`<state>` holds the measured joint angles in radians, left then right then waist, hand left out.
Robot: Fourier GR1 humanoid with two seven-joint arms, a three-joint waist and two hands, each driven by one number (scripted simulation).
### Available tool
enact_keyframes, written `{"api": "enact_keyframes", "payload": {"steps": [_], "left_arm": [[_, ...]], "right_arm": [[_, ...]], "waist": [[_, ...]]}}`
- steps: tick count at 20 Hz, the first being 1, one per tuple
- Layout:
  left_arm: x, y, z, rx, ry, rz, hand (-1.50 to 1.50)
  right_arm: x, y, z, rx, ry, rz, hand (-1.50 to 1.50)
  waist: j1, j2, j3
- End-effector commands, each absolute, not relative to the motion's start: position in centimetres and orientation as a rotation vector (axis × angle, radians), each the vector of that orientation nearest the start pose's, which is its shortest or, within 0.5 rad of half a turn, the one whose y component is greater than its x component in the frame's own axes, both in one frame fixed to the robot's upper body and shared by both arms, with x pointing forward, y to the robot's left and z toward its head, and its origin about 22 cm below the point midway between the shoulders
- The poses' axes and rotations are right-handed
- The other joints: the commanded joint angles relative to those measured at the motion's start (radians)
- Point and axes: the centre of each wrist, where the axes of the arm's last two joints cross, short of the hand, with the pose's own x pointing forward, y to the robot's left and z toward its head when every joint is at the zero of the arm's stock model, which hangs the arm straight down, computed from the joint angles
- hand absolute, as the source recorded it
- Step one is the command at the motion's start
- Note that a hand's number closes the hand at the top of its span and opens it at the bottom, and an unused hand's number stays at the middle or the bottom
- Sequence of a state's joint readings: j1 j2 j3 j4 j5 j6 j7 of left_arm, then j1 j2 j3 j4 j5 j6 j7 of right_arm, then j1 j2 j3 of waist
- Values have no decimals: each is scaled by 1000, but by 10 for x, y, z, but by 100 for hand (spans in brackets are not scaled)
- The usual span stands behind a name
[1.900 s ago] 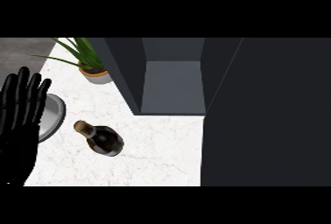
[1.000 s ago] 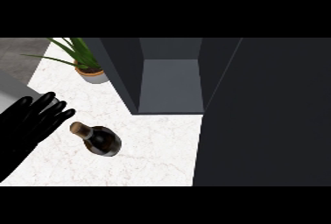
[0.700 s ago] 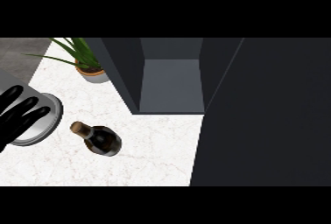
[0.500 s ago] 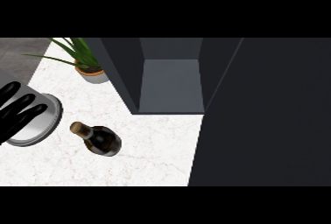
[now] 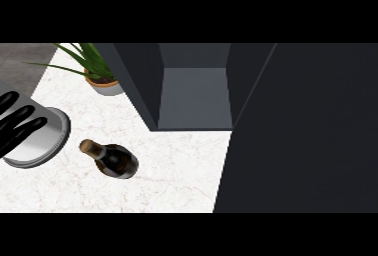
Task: Pick up the wine, place it into the cabinet and close the cabinet
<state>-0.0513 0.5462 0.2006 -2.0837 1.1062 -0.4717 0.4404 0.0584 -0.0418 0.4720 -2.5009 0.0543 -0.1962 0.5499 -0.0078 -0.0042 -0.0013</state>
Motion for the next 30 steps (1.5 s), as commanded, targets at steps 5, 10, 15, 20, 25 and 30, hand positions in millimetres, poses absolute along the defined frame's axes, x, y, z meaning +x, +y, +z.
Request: {"api": "enact_keyframes", "payload": {"steps": [5,10,15,20,25,30], "left_arm": [[218,325,191,-744,-1693,-462,-150],[227,311,158,-724,-1673,-451,-150],[234,316,141,-713,-1683,-470,-150],[249,320,120,-676,-1659,-457,-150],[252,322,78,-634,-1637,-444,-150],[249,330,50,-620,-1653,-409,-150]], "right_arm": [[91,-174,206,232,-1930,84,-150],[84,-170,212,265,-1937,63,-150],[86,-174,212,233,-1947,76,-150],[86,-172,217,260,-1945,90,-150],[80,-182,216,256,-1937,87,-150],[89,-175,215,231,-1940,107,-150]], "waist": [[-5,-2,0],[-15,-3,-2],[-14,-2,-1],[-12,-1,-1],[-19,0,0],[-12,1,-1]]}}
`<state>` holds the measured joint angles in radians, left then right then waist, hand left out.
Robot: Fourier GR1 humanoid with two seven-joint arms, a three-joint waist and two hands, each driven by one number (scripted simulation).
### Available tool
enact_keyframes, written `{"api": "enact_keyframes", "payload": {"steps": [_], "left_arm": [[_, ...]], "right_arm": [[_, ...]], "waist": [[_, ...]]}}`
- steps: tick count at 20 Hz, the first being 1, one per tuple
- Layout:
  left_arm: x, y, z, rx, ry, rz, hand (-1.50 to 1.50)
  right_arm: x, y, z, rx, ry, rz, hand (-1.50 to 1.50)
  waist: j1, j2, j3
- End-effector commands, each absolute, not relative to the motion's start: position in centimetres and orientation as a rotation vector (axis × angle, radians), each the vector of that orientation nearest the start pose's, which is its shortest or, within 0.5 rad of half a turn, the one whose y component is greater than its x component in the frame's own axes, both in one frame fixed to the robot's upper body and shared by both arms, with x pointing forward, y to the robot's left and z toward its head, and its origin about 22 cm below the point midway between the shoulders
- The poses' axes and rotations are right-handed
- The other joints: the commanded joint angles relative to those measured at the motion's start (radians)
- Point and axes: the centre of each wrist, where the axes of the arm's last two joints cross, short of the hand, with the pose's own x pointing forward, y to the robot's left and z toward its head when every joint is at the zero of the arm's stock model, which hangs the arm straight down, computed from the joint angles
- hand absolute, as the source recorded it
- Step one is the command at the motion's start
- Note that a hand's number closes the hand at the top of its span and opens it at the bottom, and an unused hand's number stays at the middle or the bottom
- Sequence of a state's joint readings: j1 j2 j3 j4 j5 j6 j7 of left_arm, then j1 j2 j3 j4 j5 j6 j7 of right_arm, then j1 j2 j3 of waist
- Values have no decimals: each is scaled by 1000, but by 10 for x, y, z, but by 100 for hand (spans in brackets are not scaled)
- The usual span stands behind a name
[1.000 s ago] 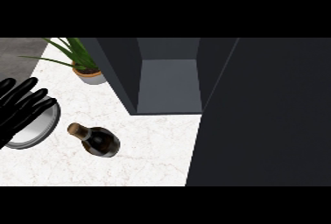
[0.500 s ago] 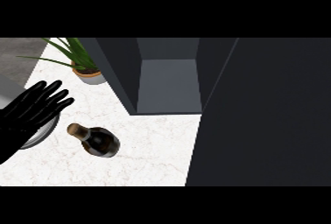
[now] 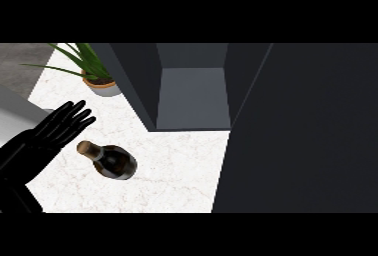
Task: Pick up the wine, place it into the cabinet and close the cabinet
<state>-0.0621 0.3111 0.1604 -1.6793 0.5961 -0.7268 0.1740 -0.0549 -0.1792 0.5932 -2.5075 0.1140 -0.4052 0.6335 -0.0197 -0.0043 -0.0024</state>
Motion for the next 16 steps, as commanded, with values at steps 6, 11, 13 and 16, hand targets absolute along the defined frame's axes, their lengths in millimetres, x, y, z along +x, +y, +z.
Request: {"api": "enact_keyframes", "payload": {"steps": [6,11,13,16], "left_arm": [[264,347,27,-579,-1621,-430,-150],[269,334,7,-556,-1600,-449,-150],[259,364,-8,-571,-1582,-435,-150],[271,352,-9,-555,-1602,-435,-150]], "right_arm": [[90,-168,218,256,-1956,112,-150],[96,-161,212,242,-1960,103,-150],[96,-165,208,218,-1921,113,-150],[92,-167,218,245,-1942,126,-150]], "waist": [[-8,2,-1],[-1,2,0],[-2,3,0],[1,2,0]]}}
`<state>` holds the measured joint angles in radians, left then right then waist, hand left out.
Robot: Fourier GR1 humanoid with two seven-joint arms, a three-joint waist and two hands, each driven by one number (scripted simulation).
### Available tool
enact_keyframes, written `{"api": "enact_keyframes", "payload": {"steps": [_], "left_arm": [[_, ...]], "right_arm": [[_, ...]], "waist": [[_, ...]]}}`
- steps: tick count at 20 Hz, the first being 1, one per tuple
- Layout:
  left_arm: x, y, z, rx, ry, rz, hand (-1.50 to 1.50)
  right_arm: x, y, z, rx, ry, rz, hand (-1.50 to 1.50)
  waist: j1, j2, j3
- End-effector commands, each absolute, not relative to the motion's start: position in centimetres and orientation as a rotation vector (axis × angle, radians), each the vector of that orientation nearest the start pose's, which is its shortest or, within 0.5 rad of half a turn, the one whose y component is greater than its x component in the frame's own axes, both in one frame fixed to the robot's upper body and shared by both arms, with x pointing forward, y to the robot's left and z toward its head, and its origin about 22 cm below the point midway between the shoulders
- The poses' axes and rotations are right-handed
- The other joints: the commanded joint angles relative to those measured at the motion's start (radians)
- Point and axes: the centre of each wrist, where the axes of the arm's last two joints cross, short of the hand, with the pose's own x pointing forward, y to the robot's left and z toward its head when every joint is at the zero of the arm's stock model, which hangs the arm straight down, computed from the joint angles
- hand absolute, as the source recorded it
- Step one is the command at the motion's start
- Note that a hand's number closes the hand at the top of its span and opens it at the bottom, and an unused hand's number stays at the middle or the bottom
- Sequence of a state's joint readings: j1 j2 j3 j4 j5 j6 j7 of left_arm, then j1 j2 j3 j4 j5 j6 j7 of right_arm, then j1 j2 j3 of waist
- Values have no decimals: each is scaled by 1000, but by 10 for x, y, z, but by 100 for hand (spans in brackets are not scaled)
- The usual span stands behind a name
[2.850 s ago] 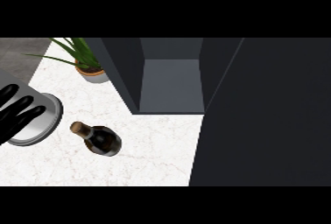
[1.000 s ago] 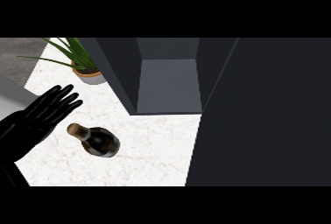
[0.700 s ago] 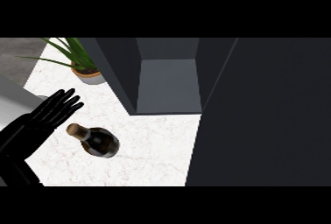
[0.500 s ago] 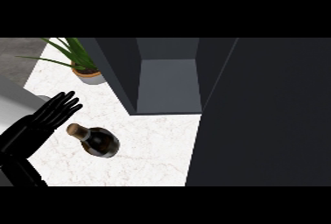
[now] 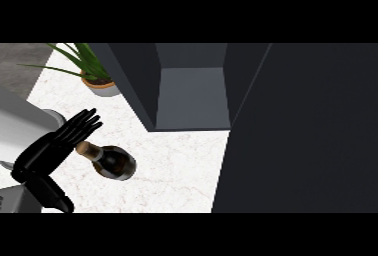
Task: Pick up the wine, place it into the cabinet and close the cabinet
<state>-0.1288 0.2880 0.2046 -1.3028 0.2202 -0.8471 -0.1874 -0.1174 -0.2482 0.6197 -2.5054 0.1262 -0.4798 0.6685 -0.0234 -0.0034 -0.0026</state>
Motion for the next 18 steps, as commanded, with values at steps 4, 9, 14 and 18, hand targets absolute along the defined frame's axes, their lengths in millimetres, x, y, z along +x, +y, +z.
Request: {"api": "enact_keyframes", "payload": {"steps": [4,9,14,18], "left_arm": [[279,333,-30,-526,-1548,-462,-150],[284,343,-38,-517,-1582,-417,-150],[280,352,-60,-519,-1564,-434,-150],[268,340,-89,-575,-1488,-406,-150]], "right_arm": [[81,-169,216,270,-1927,123,-150],[84,-173,216,233,-1935,135,-150],[90,-167,212,239,-1971,141,-150],[90,-165,210,237,-1938,129,-150]], "waist": [[-9,0,0],[-1,1,1],[-5,2,0],[-9,1,0]]}}
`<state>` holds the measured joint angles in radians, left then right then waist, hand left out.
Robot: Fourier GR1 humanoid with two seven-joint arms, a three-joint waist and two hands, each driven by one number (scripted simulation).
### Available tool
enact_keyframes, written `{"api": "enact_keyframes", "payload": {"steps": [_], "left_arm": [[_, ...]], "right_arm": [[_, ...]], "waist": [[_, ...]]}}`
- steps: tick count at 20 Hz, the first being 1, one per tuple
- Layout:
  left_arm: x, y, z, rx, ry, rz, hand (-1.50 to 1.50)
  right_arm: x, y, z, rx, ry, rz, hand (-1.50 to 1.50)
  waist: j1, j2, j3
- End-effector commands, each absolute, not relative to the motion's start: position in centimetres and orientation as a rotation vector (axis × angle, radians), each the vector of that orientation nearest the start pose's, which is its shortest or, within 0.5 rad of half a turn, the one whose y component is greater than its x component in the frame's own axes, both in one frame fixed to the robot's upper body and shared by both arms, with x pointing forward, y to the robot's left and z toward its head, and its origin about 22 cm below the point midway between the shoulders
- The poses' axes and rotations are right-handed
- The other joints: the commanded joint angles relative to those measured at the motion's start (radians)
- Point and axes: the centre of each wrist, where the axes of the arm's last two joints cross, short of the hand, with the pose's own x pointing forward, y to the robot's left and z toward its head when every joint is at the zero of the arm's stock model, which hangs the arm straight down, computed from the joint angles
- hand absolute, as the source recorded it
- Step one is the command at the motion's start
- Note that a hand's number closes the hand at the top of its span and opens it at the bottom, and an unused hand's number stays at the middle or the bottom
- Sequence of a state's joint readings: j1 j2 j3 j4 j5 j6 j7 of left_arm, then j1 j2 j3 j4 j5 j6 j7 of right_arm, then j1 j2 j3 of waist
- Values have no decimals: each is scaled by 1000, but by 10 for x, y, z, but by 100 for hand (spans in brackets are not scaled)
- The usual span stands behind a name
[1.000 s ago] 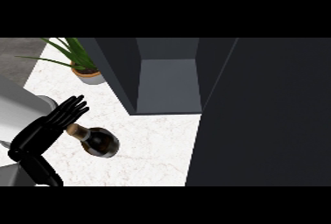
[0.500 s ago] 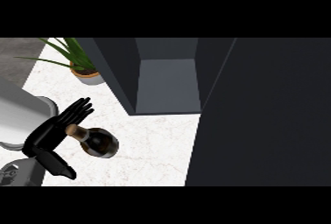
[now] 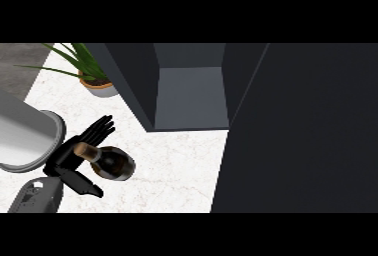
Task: Pick up the wine, place it into the cabinet and close the cabinet
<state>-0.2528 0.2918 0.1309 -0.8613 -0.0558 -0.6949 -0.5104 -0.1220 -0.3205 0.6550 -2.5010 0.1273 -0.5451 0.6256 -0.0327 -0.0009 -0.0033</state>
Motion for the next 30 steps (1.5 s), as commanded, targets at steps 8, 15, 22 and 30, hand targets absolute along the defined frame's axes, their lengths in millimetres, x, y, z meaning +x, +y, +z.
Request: {"api": "enact_keyframes", "payload": {"steps": [8,15,22,30], "left_arm": [[262,334,-107,-651,-1423,-418,-150],[266,335,-109,-662,-1449,-399,-150],[269,325,-117,-706,-1462,-324,150],[278,314,-113,-676,-1546,-370,150]], "right_arm": [[92,-165,209,235,-1918,162,-150],[93,-155,204,239,-1946,137,-150],[97,-166,212,230,-1946,166,-150],[88,-163,205,234,-1924,160,-150]], "waist": [[-1,-1,0],[-8,-5,-1],[1,0,0],[1,-5,0]]}}
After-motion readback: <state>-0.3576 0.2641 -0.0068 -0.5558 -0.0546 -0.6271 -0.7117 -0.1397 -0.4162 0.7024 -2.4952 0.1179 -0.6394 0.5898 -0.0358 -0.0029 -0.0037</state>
